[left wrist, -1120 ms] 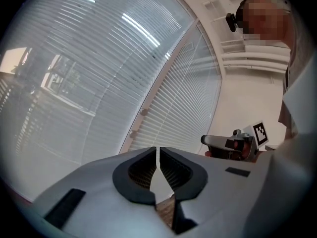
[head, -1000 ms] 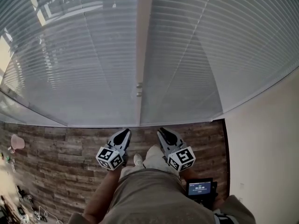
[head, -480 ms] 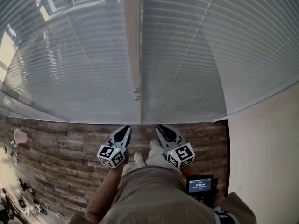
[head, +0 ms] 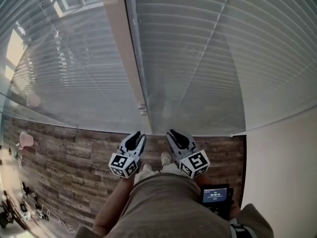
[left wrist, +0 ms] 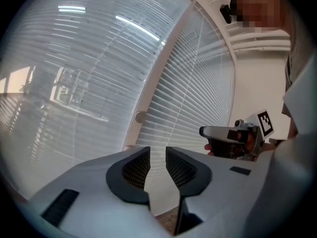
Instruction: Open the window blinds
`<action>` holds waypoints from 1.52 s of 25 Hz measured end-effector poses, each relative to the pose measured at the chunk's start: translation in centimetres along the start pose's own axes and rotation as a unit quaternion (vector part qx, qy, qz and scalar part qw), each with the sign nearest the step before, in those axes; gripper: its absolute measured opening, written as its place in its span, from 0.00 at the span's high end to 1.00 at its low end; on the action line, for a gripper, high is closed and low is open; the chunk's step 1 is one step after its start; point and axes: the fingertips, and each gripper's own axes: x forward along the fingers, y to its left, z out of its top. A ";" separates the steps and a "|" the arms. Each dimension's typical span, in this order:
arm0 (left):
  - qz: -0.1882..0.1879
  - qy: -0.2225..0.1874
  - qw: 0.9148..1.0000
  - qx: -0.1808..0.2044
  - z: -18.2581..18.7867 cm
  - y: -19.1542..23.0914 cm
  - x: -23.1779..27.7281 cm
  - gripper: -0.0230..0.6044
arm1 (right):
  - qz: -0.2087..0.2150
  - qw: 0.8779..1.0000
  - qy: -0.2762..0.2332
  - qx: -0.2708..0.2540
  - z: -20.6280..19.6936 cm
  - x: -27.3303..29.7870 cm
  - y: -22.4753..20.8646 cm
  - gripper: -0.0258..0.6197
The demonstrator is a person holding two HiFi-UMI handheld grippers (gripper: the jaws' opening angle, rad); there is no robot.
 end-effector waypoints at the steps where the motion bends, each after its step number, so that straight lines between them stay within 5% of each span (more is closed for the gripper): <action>1: 0.002 0.000 1.000 0.002 0.9 -0.6 0.1 0.82 | 0.001 1.000 -0.001 -0.003 1.2 -0.3 -0.2 0.88; 19: 0.107 -0.006 0.994 0.003 1.2 2.1 5.1 0.82 | 0.044 0.999 -0.011 -0.022 2.4 0.0 -6.8 0.88; 28: 0.130 0.001 0.991 0.014 3.7 1.7 6.5 0.82 | 0.071 0.997 0.001 -0.025 4.9 0.2 -7.7 0.88; 38: 0.125 0.028 0.991 0.040 1.5 4.4 7.6 0.82 | 0.048 0.999 -0.007 -0.013 2.8 2.2 -8.5 0.88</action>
